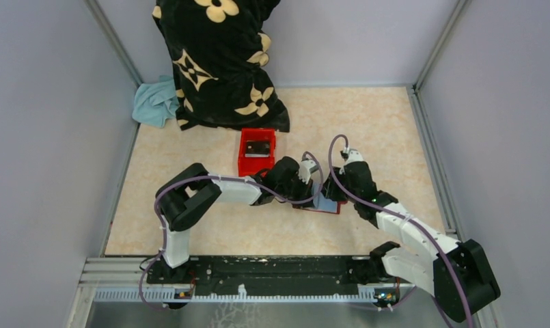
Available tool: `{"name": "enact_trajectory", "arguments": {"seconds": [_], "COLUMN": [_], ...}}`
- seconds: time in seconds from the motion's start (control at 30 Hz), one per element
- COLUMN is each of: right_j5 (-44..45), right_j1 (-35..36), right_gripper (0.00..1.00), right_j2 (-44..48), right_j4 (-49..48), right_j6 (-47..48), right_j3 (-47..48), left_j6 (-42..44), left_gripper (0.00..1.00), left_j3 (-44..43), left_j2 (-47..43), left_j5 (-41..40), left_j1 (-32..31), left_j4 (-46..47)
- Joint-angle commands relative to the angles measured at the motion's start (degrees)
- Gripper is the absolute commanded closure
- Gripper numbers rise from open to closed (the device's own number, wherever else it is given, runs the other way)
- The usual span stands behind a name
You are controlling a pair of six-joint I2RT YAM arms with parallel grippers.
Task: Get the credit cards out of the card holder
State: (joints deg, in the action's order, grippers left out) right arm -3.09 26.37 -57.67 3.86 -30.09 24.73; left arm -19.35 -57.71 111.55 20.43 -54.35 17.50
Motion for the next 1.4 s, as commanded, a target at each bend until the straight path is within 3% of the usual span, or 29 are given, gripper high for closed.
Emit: {"name": "enact_trajectory", "arguments": {"seconds": [0.0,0.2,0.37,0.57,0.97,1.37], "right_j5": [-0.7,-1.1,-4.0,-4.4,0.5,3.3], "right_j1": [-0.3,-0.3,-0.3,0.7,0.8,0.6], "right_gripper": [0.72,0.71,0.55,0.49,0.51,0.53], "right_j2": [2.1,3.3,1.3,-1.6,-6.4,-3.3], "right_j4": [-2.3,-2.8,-4.9,-6.9,-6.4,-2.5], "right_j6": [-0.3,-0.4,-1.1,-1.4,-0.5,0.8], "right_j3": [0.3,0.2,0.0,0.7,2.4,2.3], "left_j6": [1.7,1.5,1.5,1.2,1.3,1.1], "left_gripper": [0.94,0.94,0.94,0.95,0.95,0.95], "left_j3": [-2.1,-2.6,-2.6,-2.5,-2.3,-2.4], "left_j2": [1.1,1.8,1.9,1.8,1.4,1.8], "left_j5": [-1.3,-0.5,-0.6,-0.3,-0.3,-0.5], "left_j1": [1.0,1.0,1.0,1.0,1.0,1.2], "left_j4": [-3.7,-4.2,-4.3,-4.2,-4.1,-4.1]}}
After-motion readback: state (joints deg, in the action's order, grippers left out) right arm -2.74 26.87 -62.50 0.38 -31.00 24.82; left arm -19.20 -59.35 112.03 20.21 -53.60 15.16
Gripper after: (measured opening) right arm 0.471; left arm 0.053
